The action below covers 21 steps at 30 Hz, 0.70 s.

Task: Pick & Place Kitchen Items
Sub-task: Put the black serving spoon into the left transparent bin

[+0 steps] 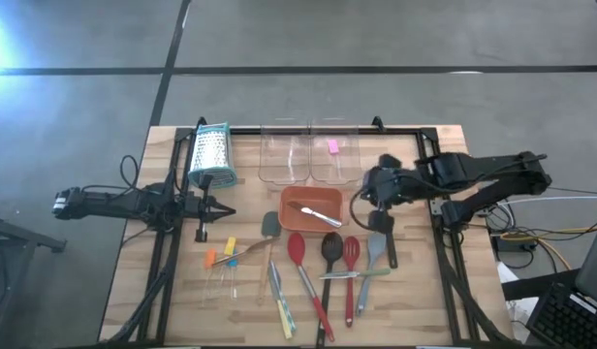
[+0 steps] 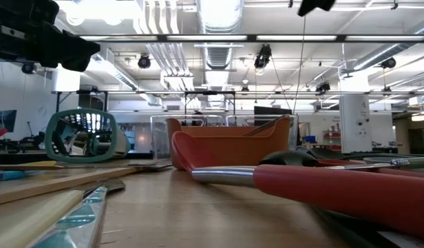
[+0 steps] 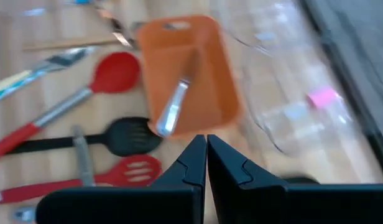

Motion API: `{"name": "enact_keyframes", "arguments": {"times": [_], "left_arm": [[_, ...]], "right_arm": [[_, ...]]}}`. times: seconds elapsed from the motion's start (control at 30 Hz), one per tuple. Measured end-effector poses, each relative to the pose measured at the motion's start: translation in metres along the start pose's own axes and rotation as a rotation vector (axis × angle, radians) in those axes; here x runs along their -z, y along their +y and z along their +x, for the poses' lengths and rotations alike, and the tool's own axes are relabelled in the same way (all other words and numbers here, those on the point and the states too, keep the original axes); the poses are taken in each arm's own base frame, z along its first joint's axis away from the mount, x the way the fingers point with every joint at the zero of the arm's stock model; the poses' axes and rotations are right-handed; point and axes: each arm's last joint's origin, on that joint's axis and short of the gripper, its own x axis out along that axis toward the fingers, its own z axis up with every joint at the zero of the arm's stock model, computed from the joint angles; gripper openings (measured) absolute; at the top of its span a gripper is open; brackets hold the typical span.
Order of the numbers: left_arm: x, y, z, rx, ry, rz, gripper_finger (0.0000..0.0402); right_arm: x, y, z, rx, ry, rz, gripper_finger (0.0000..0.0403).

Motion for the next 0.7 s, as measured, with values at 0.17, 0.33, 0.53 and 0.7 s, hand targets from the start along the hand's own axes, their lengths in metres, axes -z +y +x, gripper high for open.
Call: {"name": "enact_keyframes", "arguments": {"times": [0.17, 0.33, 0.53, 0.7], "left_arm": [[0.000, 0.000, 0.000, 0.000, 0.000, 0.000, 0.0019], [0.000, 0.000, 0.000, 0.000, 0.000, 0.000, 0.0019], [0.000, 0.000, 0.000, 0.000, 0.001, 0.000, 0.0019], [0.000, 0.000, 0.000, 0.000, 0.000, 0.000, 0.0019]], "right_arm": [[0.022, -0.011, -0.007, 0.140, 0.020, 0.112, 0.0008], [0.046, -0.028, 0.003, 0.307, -0.010, 0.262, 0.0008], [0.080, -0.048, 0.032, 0.343, 0.110, 0.538, 0.0008], [0.103, -0.055, 0.059, 0.346, 0.230, 0.671, 0.0009]]}}
